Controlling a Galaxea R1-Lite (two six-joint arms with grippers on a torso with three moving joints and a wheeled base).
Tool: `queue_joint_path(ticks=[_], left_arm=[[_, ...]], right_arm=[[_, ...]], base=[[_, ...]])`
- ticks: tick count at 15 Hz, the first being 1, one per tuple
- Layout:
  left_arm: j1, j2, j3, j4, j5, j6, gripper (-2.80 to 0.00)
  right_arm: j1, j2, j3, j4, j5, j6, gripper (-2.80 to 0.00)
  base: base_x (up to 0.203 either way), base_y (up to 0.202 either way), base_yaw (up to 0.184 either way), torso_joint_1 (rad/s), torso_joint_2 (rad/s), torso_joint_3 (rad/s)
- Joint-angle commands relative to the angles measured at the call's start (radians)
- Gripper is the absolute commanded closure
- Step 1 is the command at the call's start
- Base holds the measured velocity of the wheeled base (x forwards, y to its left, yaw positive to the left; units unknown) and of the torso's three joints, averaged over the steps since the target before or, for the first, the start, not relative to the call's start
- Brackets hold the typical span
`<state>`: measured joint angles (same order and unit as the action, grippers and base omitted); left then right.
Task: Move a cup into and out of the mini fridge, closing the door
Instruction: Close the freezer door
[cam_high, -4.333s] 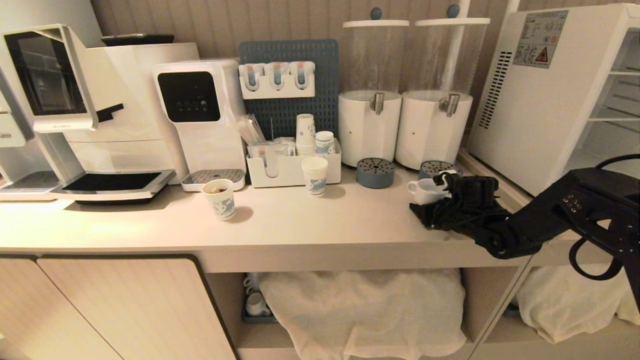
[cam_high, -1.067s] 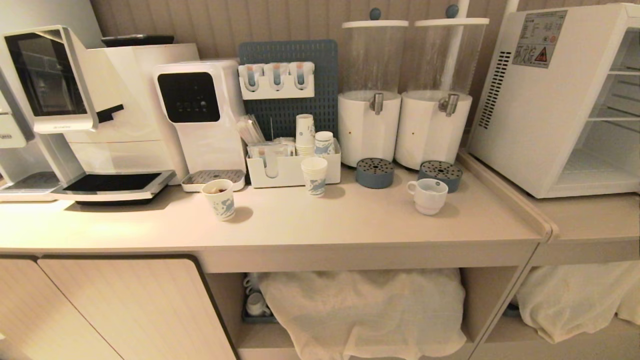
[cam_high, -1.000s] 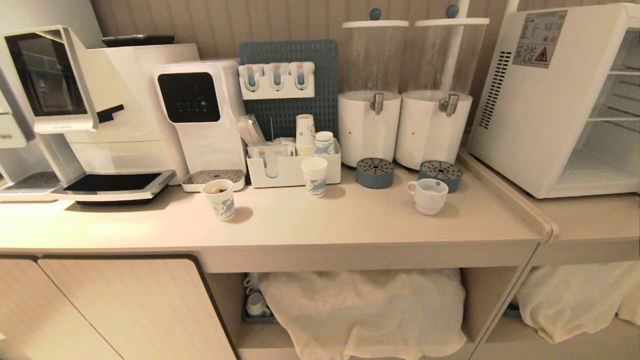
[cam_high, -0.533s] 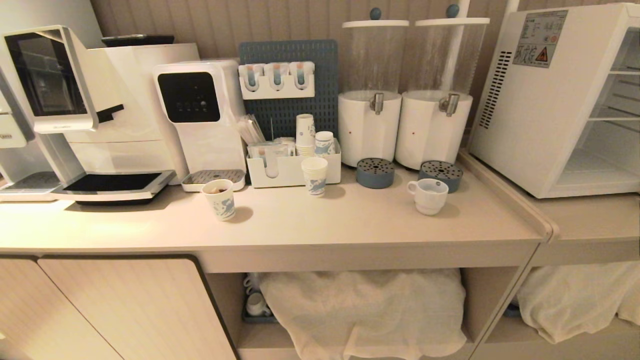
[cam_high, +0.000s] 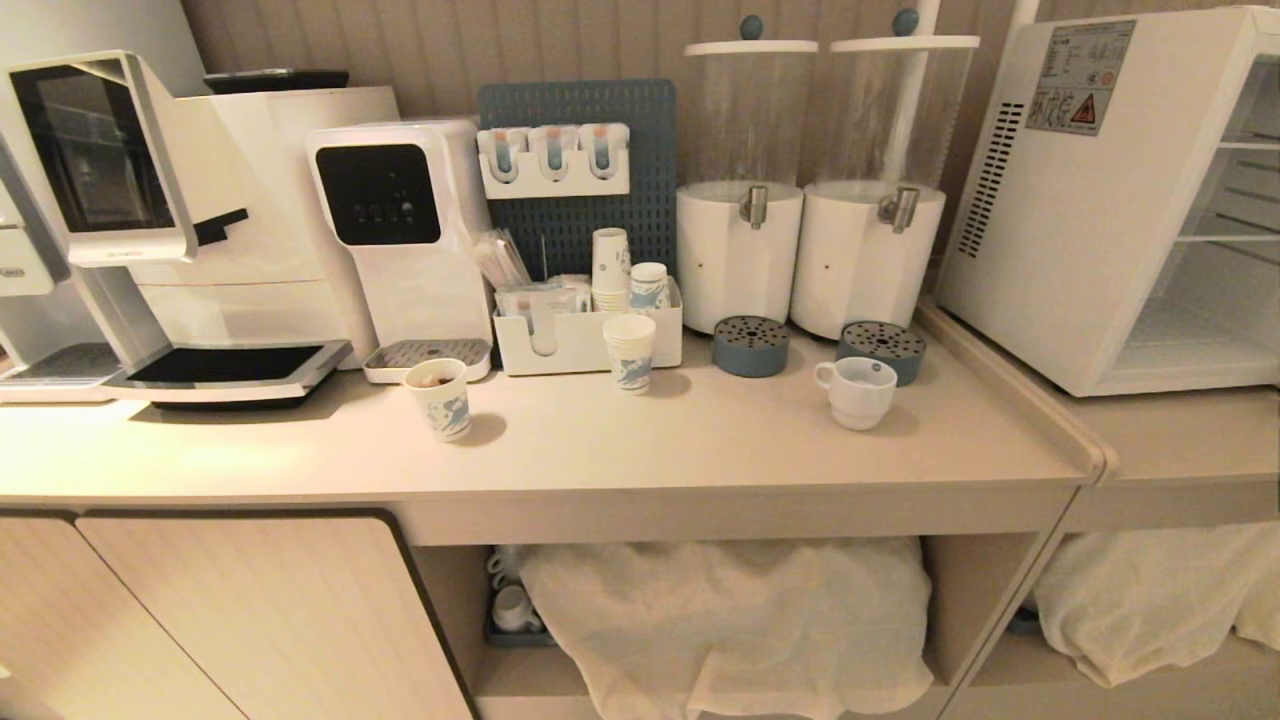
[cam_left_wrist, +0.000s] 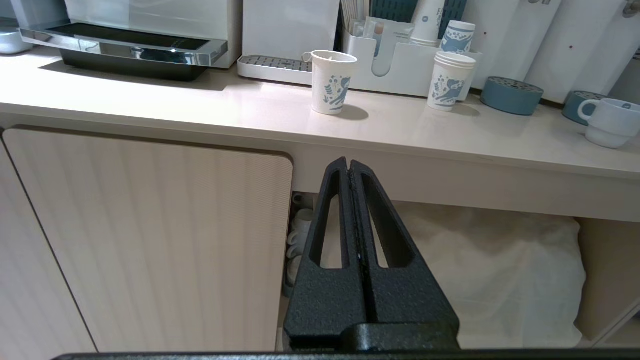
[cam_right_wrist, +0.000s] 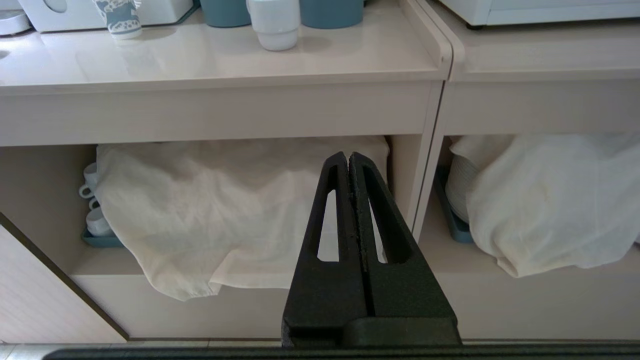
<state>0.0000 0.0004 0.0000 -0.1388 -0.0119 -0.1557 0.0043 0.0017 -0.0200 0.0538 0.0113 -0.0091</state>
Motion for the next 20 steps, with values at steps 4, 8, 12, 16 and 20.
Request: queue_joint_path(ticks=[4, 8, 12, 16, 20], left_arm=[[0.000, -0.005, 0.040, -0.001, 0.000, -0.001, 0.00], [0.000, -0.003, 0.040, -0.001, 0.000, -0.001, 0.00], [0.000, -0.004, 0.040, -0.001, 0.000, -0.001, 0.00], [0.000, -0.004, 0.040, -0.001, 0.000, -0.001, 0.00], [0.000, -0.004, 0.040, -0.001, 0.000, -0.001, 0.00]], right_arm=[[0.000, 0.004, 0.000, 0.000, 0.001, 0.000, 0.00], [0.000, 0.005, 0.000, 0.000, 0.001, 0.000, 0.00], [0.000, 0.019, 0.000, 0.000, 0.001, 0.000, 0.00], [0.000, 0.024, 0.000, 0.000, 0.001, 0.000, 0.00], [0.000, 0.020, 0.000, 0.000, 0.001, 0.000, 0.00]], base=[[0.000, -0.017, 0.002, 0.001, 0.00, 0.001], [-0.001, -0.173, -0.001, 0.001, 0.01, 0.000], [0.000, -0.194, 0.002, 0.002, 0.00, 0.004], [0.000, -0.194, 0.000, 0.001, 0.00, 0.002], [0.000, -0.195, 0.002, 0.003, 0.00, 0.000]])
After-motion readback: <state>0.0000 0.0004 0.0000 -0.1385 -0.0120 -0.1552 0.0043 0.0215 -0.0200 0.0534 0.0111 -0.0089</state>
